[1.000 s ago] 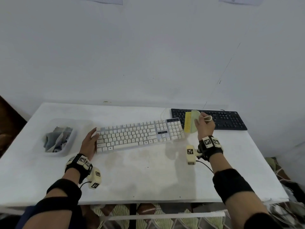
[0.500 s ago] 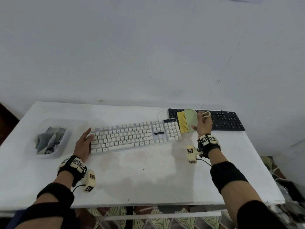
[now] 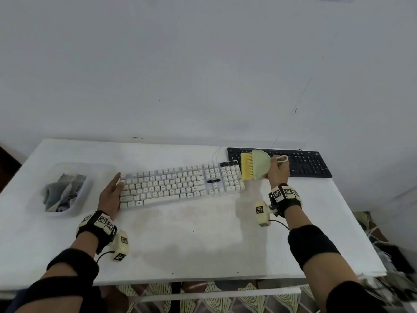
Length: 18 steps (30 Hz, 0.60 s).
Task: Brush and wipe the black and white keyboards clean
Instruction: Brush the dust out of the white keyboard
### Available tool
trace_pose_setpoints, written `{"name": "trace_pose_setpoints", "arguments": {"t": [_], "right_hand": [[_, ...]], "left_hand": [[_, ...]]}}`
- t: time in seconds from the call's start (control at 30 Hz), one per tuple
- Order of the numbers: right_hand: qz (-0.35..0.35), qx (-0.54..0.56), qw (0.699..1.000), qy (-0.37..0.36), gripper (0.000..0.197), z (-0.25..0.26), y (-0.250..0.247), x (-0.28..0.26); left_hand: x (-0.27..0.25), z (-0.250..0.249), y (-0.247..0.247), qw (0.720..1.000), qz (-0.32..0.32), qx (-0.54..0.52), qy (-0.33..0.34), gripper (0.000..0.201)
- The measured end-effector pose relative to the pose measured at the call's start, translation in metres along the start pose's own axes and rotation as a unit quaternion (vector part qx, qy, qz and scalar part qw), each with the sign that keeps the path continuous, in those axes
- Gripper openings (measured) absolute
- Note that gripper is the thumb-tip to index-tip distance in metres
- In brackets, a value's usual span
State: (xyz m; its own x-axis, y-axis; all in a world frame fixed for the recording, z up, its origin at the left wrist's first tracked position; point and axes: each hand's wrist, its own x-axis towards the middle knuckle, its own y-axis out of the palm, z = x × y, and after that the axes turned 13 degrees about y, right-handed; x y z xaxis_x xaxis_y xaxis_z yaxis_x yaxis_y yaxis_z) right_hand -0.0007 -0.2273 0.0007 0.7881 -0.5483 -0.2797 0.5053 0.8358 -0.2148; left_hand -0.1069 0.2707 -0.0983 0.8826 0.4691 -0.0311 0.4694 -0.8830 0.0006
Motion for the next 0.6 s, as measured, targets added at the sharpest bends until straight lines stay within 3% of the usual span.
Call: {"name": "trace_pose_setpoints", "arguments": {"t": [0.27,0.4,0.6], "right_hand": [[0.055,-0.053,0.997,-0.018,0.020,-0.015,-0.005,0.003],[0.019,-0.090,0.996,0.018,0.029,-0.012,-0.017,0.011],[0.024,-0.009,0.997,-0.074,0.022,0.012,0.005,-0.013]], "left_hand": [[0.005,0.013,-0.002,0.996,0.019,0.071,0.051,0.040],[0.004,0.011,0.002,0.995,-0.001,0.079,0.054,0.041],[-0.001,0.008,0.005,0.995,-0.007,0.075,0.072,0.040]]}}
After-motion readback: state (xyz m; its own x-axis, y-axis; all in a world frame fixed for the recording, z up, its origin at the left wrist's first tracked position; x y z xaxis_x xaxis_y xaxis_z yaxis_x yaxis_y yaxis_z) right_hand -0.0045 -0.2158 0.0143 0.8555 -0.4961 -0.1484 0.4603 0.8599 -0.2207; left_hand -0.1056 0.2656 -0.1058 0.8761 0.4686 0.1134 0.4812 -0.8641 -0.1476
